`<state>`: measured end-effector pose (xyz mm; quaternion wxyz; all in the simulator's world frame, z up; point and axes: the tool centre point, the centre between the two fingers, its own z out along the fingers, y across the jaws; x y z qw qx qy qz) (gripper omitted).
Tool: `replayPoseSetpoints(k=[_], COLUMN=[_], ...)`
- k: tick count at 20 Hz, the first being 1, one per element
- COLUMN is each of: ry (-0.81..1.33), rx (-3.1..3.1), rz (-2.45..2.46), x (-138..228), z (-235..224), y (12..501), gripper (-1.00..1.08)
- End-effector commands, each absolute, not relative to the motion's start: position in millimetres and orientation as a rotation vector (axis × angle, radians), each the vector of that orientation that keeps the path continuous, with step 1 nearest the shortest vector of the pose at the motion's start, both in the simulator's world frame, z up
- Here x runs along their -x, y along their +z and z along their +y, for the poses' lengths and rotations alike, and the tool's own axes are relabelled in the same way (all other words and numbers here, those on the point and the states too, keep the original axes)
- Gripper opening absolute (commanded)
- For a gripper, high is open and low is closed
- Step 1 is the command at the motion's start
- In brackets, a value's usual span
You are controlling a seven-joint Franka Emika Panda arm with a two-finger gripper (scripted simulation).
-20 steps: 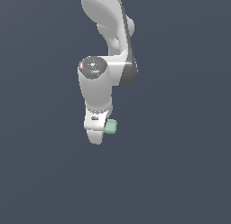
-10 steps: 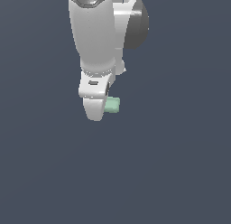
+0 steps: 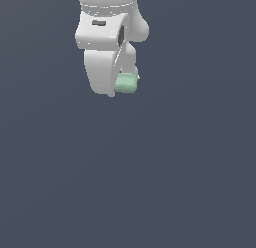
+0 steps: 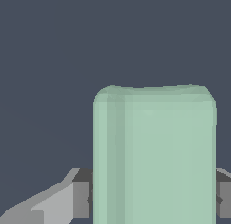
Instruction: Pick up the object and move it to a goal position.
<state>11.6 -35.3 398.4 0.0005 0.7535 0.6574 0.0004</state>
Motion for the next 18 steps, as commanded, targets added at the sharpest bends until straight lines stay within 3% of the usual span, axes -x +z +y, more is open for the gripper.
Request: replayPoseSetpoints(k=[1, 9, 18], ry=[0.0, 0.0, 0.0], rx=[-2.368, -2.37, -2.371], rz=[2.065, 2.063, 2.062], x=[-8, -4, -4], z=[-33, -31, -31], y=[422, 470, 485], gripper=[-1.0, -1.0, -1.0])
